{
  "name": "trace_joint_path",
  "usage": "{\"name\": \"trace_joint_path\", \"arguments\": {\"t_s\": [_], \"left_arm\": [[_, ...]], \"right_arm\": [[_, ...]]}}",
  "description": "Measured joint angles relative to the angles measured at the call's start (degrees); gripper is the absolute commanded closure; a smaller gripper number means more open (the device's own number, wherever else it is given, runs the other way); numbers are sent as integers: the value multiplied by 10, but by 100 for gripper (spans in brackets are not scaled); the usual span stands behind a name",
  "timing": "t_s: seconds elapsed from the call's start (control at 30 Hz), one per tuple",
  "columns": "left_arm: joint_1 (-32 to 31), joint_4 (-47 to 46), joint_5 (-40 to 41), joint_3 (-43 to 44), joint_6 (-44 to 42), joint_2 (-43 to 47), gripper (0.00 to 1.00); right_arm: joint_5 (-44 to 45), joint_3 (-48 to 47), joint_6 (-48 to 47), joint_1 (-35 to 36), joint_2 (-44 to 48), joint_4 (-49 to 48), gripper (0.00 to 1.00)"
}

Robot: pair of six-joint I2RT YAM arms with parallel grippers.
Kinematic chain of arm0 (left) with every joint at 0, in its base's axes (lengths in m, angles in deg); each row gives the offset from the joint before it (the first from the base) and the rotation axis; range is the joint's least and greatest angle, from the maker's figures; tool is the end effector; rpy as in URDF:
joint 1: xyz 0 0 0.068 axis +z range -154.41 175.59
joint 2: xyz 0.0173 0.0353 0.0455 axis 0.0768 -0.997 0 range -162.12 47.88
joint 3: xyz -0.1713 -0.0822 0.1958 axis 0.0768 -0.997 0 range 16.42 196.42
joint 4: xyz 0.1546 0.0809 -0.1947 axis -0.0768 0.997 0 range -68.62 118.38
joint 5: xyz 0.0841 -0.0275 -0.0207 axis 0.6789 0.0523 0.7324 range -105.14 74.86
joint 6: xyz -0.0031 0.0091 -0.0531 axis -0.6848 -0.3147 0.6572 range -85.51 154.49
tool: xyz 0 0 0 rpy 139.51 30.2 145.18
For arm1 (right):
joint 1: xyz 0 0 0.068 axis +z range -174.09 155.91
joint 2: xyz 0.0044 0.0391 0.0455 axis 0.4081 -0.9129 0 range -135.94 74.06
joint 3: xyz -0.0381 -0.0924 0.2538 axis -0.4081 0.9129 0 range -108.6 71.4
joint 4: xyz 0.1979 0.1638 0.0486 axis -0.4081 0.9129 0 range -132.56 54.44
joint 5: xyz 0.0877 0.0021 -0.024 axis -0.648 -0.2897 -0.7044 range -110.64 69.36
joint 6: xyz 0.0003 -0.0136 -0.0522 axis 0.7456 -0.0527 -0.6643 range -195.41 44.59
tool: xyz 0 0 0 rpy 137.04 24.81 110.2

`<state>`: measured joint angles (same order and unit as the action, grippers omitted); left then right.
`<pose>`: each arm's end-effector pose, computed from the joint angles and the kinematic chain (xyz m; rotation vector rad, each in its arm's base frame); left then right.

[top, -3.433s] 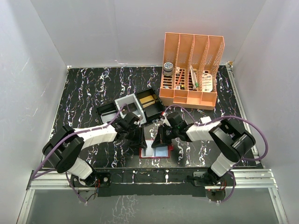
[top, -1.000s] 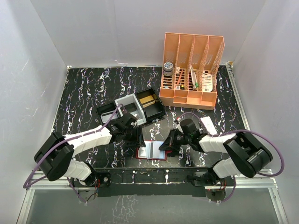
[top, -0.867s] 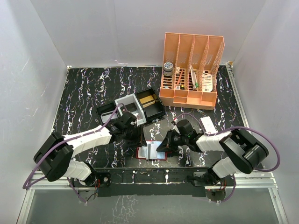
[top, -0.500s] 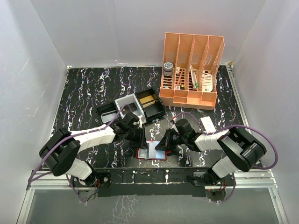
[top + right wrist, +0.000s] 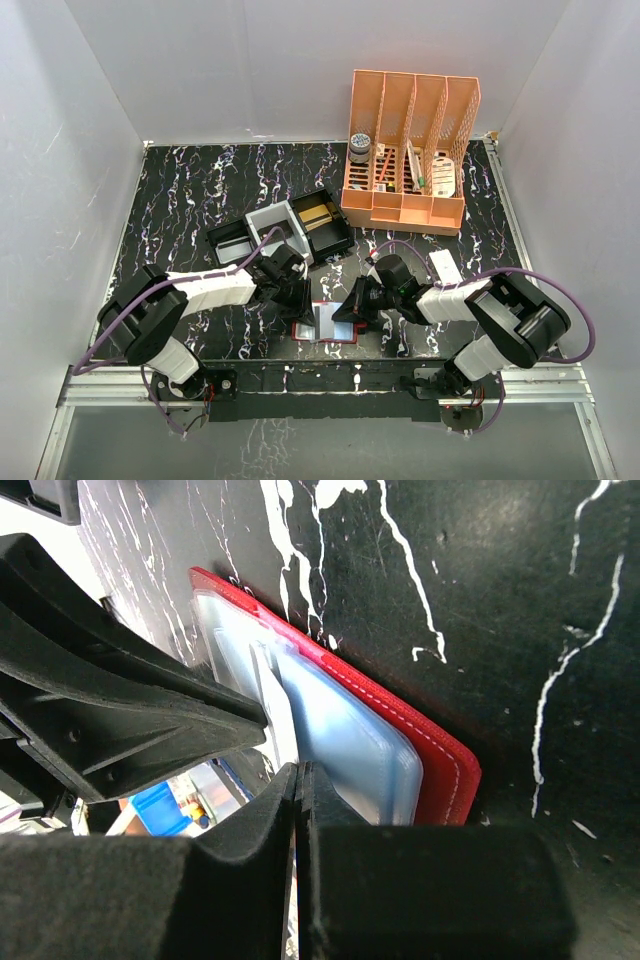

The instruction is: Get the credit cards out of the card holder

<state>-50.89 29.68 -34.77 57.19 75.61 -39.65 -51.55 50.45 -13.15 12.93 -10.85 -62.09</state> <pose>0.1853 -0.2125 0.1518 0.2809 2.7666 -0.9519 0.1748 0.1547 0.1094 0.2839 2.7020 1.3469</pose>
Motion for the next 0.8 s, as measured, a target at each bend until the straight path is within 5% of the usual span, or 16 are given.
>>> {"name": "trace_joint_path", "arguments": {"t_s": [0.3, 0.53, 0.8], "left_arm": [[-1, -5, 6, -8, 11, 0, 92], [-1, -11, 7, -11, 16, 0, 93], [-1, -18, 6, -14, 24, 0, 94]], "right_arm": [[12, 0, -5, 0, 19, 20, 100], [5, 2, 18, 4, 19, -17, 83], [6, 2, 36, 23, -3, -46, 90]]}}
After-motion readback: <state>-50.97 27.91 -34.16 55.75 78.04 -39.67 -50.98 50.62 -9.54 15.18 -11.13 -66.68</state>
